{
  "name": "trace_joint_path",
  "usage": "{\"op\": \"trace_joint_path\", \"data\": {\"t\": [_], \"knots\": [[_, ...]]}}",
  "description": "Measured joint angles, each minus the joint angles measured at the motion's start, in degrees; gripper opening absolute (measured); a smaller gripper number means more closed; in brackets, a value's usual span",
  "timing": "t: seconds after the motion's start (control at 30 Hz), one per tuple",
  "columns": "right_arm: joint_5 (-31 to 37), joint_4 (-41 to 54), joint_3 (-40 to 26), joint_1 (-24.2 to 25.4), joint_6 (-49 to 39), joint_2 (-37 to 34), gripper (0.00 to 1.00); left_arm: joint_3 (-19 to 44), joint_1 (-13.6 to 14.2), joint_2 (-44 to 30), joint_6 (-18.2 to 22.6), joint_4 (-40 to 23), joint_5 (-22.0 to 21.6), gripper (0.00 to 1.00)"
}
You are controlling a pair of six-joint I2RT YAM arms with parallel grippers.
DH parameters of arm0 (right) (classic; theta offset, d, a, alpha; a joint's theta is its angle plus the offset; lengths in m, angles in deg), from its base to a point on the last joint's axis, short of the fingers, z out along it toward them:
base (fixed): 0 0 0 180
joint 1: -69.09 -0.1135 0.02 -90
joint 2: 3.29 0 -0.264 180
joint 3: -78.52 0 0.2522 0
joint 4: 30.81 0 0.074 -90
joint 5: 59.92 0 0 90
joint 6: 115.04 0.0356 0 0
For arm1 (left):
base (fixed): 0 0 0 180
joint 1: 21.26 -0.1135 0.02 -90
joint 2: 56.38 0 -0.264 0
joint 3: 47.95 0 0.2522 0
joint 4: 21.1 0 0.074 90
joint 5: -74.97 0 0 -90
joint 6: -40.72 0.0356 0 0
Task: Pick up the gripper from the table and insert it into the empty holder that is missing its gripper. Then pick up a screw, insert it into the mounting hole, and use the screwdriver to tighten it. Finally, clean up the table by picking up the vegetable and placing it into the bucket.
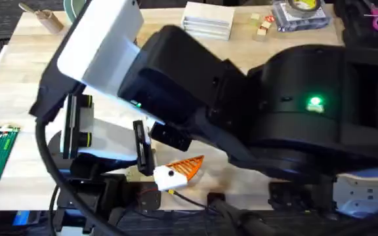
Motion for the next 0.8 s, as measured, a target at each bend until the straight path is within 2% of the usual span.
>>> {"op": "trace_joint_path", "data": {"t": [0.2,0.23,0.27,0.43,0.47,0.63,0.8], "knots": [[-0.02,-0.1,0.0,0.0,0.0,-0.74,0.008,0.0,0.0,0.0,-0.04,-0.26,-0.2,0.993],[-0.06,-0.1,0.0,0.0,0.24,-0.75,0.055,0.0,0.0,0.0,-0.04,-0.24,-0.24,0.993],[-0.26,-0.13,0.0,0.0,0.32,-0.75,0.153,0.0,0.0,0.0,-0.04,-0.24,-0.42,0.993],[1.95,0.17,0.0,0.84,0.51,0.0,0.888,-0.02,-0.02,0.0,-0.04,-0.7,-0.74,0.993],[2.08,0.27,0.0,1.13,0.54,0.36,0.93,-0.02,-0.02,0.0,-0.02,-0.58,-0.9,0.993],[1.78,-0.34,0.0,1.57,3.04,1.57,0.953,0.0,0.0,0.0,0.0,0.0,-0.9,0.993],[1.99,-0.39,0.0,6.83,7.86,2.33,0.956,0.0,0.0,0.0,0.0,0.0,-0.9,0.993]]}}
